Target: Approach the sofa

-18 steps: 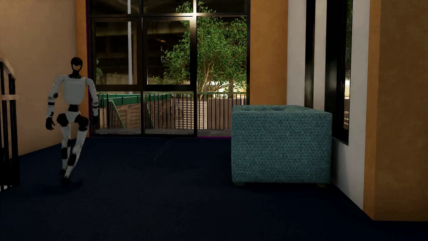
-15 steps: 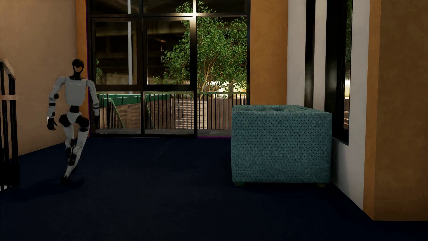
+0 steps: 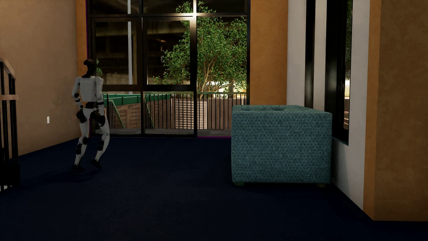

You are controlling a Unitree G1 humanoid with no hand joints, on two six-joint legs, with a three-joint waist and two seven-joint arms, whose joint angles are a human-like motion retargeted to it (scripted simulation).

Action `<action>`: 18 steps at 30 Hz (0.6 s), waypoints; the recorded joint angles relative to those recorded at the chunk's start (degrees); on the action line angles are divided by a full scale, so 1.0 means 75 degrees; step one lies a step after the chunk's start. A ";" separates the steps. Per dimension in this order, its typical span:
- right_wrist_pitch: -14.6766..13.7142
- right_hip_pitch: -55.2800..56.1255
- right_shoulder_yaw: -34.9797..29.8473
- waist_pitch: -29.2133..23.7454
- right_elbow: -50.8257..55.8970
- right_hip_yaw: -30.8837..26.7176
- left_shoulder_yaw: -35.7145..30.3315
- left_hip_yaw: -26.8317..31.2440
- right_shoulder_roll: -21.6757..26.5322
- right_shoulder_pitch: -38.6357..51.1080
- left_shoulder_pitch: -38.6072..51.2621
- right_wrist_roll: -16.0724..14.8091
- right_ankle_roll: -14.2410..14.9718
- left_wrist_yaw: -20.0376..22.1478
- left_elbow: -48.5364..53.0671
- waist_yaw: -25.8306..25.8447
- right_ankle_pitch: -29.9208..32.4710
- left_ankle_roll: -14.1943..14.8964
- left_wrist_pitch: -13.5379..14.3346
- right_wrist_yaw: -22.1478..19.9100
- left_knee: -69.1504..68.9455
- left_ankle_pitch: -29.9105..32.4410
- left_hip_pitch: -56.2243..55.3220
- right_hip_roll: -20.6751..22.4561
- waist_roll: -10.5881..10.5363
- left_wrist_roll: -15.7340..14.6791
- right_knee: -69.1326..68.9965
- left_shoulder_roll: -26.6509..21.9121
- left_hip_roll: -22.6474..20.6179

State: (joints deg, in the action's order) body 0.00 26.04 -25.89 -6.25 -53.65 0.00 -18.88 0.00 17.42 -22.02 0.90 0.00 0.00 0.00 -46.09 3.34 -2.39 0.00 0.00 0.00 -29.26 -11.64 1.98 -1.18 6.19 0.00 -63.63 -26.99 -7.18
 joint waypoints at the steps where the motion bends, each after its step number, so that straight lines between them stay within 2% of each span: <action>1: 0.0000 0.0196 0.0232 0.0054 0.0146 0.0000 0.0401 0.0000 0.0041 -0.0086 0.0139 0.0000 0.0000 0.0000 0.0276 0.0349 0.0371 0.0000 0.0000 0.0000 0.0108 -0.0293 0.0316 -0.0038 -0.0092 0.0000 0.1466 0.0009 0.0127; 2: 0.0000 0.0213 0.0369 0.0097 0.0223 0.0000 0.0711 0.0000 0.0068 -0.0148 0.0282 0.0000 0.0000 0.0000 0.0544 0.0646 0.0593 0.0000 0.0000 0.0000 0.0217 -0.0601 0.0652 -0.0094 -0.0172 0.0000 0.2962 0.0039 0.0230; 3: 0.0000 0.0095 0.0451 0.0132 0.0198 0.0000 0.0876 0.0000 0.0061 -0.0192 0.0428 0.0000 0.0000 0.0000 0.0800 0.0894 0.0441 0.0000 0.0000 0.0000 0.0306 -0.0944 0.1003 -0.0194 -0.0215 0.0000 0.4270 0.0073 0.0285; 4: 0.0000 -0.0059 0.0502 0.0181 0.0062 0.0000 0.0911 0.0000 0.0010 -0.0221 0.0569 0.0000 0.0000 0.0000 0.1048 0.1097 -0.0270 0.0000 0.0000 0.0000 0.0357 -0.1302 0.1339 -0.0329 -0.0228 0.0000 0.5124 0.0105 0.0323; 5: 0.0000 -0.0151 0.0529 0.0258 -0.0156 0.0000 0.0880 0.0000 -0.0081 -0.0232 0.0693 0.0000 0.0000 0.0000 0.1283 0.1252 -0.1128 0.0000 0.0000 0.0000 0.0351 -0.1584 0.1621 -0.0457 -0.0238 0.0000 0.5189 0.0146 0.0385; 6: 0.0000 -0.0127 0.0473 0.0380 -0.0423 0.0000 0.0819 0.0000 -0.0193 -0.0227 0.0764 0.0000 0.0000 0.0000 0.1497 0.1360 -0.1460 0.0000 0.0000 0.0000 0.0274 -0.1667 0.1813 -0.0542 -0.0272 0.0000 0.5054 0.0200 0.0485; 7: 0.0000 0.0015 0.0342 0.0571 -0.0707 0.0000 0.0739 0.0000 -0.0302 -0.0223 0.0723 0.0000 0.0000 0.0000 0.1700 0.1419 -0.1150 0.0000 0.0000 0.0000 0.0128 -0.1462 0.1894 -0.0562 -0.0356 0.0000 0.4898 0.0263 0.0606; 9: 0.0000 0.0454 -0.0002 0.1036 -0.1253 0.0000 0.0574 0.0000 -0.0422 -0.0212 0.0210 0.0000 0.0000 0.0000 0.1930 0.1226 0.0820 0.0000 0.0000 0.0000 -0.0341 -0.0117 0.1859 -0.0336 -0.0760 0.0000 0.4445 0.0502 0.0855; 10: 0.0000 0.0480 -0.0272 0.1157 -0.1457 0.0000 0.0495 0.0000 -0.0373 -0.0159 -0.0216 0.0000 0.0000 0.0000 0.1766 0.0965 0.1373 0.0000 0.0000 0.0000 -0.0781 0.1047 0.1861 -0.0050 -0.1024 0.0000 0.4170 0.0692 0.0970; 11: 0.0000 0.0249 -0.0431 0.1184 -0.1521 0.0000 0.0332 0.0000 -0.0268 -0.0064 -0.0641 0.0000 0.0000 0.0000 0.1403 0.0707 0.1380 0.0000 0.0000 0.0000 -0.1479 0.2453 0.1715 0.0293 -0.1249 0.0000 0.4021 0.0864 0.1076; 12: 0.0000 -0.0174 -0.0392 0.1173 -0.1409 0.0000 -0.0053 0.0000 -0.0149 0.0048 -0.0967 0.0000 0.0000 0.0000 0.0919 0.0531 0.1040 0.0000 0.0000 0.0000 -0.2419 0.3746 0.1252 0.0625 -0.1438 0.0000 0.4085 0.0967 0.1209; 13: 0.0000 -0.0664 -0.0183 0.1157 -0.1171 0.0000 -0.0701 0.0000 -0.0048 0.0159 -0.1162 0.0000 0.0000 0.0000 0.0376 0.0418 0.0551 0.0000 0.0000 0.0000 -0.3479 0.4481 0.0525 0.0923 -0.1601 0.0000 0.4278 0.0998 0.1354; 14: 0.0000 -0.1113 0.0160 0.1137 -0.0862 0.0000 -0.1468 0.0000 0.0024 0.0282 -0.1268 0.0000 0.0000 0.0000 -0.0171 0.0253 0.0083 0.0000 0.0000 0.0000 -0.4575 0.4440 -0.0300 0.1163 -0.1702 0.0000 0.4456 0.0998 0.1420; 16: 0.0000 -0.1895 0.0875 0.1039 -0.0100 0.0000 -0.2592 0.0000 0.0142 0.0612 -0.1527 0.0000 0.0000 0.0000 -0.1126 -0.0445 -0.0541 0.0000 0.0000 0.0000 -0.6282 0.2965 -0.1780 0.1530 -0.1705 0.0000 0.4771 0.1037 0.1300; 18: 0.0000 -0.2819 0.1434 0.0861 0.0845 0.0000 -0.2821 0.0000 0.0230 0.0955 -0.2004 0.0000 0.0000 0.0000 -0.1877 -0.1281 -0.1080 0.0000 0.0000 0.0000 -0.6306 0.1744 -0.2800 0.1697 -0.1568 0.0000 0.5132 0.1092 0.1091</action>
State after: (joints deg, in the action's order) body 0.00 4.90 -15.13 0.20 -47.31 0.00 -40.03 0.00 19.14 -14.86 -14.13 0.00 0.00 0.00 -60.17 -6.27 -10.50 0.00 0.00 0.00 -76.55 1.44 -19.02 11.54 -5.57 0.00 -25.14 -18.80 1.01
